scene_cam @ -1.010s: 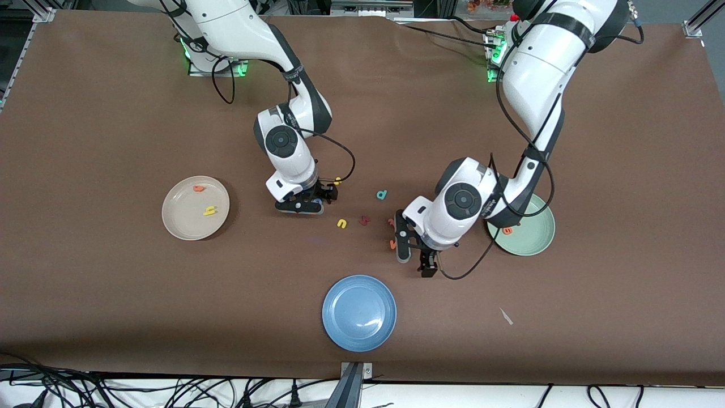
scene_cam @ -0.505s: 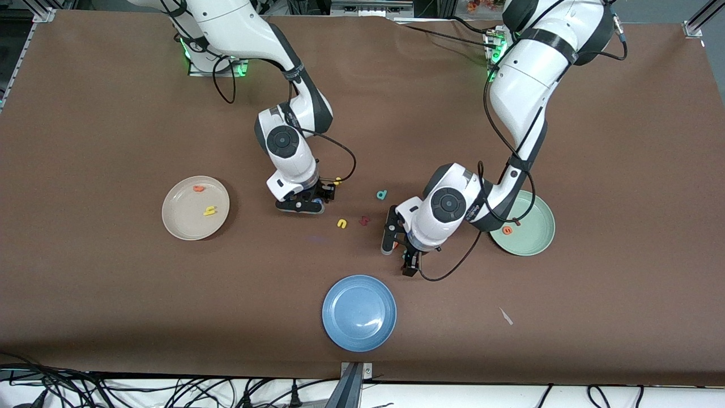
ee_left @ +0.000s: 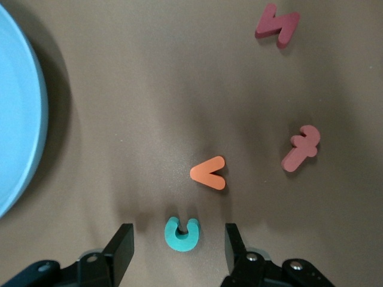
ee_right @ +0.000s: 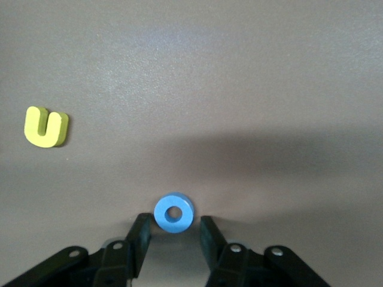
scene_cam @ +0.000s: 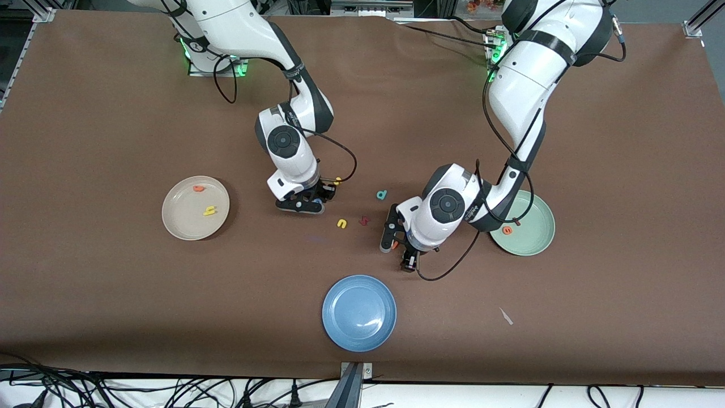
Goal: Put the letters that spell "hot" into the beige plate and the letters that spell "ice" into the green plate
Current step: 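Grasp teal c with the left gripper while the right gripper grips blue o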
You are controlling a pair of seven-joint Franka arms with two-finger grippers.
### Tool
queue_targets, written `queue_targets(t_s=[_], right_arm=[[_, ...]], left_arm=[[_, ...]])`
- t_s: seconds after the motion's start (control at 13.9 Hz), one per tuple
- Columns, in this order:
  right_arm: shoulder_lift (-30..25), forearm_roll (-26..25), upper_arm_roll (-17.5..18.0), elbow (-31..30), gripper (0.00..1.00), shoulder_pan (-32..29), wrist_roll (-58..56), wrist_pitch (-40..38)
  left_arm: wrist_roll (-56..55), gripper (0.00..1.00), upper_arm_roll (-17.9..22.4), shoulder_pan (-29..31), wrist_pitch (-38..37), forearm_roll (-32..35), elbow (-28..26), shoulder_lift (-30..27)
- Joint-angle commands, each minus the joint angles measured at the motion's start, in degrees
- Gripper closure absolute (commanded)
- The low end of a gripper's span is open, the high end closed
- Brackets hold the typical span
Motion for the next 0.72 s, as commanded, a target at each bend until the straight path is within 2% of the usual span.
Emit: queue_targets(t_s=[0.0,0.29,0.36,0.65], right_arm=[[0.86,1.14,-0.35,0.41,0.68,0.58,0.47,-0.88],[0.86,1.14,-0.35,0.50,0.79,0.41,0.91,-0.88],[0.86,1.14,-0.35,0.50,0.83,0.41,1.00,-0.88],[0.86,1.23,-0.35,1.20,0.88,0.41,2.05,-0.88]], left_arm=[[2.45,0.33,0.37,-0.47,-0.06,-1.80,2.10,1.49],[2.53,0.36,0.37,-0.47,-0.06,-1.80,2.19,1.67],[2.53,0.40,0.37,-0.47,-0.06,-1.80,2.19,1.58],[3.76,0.44,0.37,-0.47,-0.06,-1.71,2.19,2.02]])
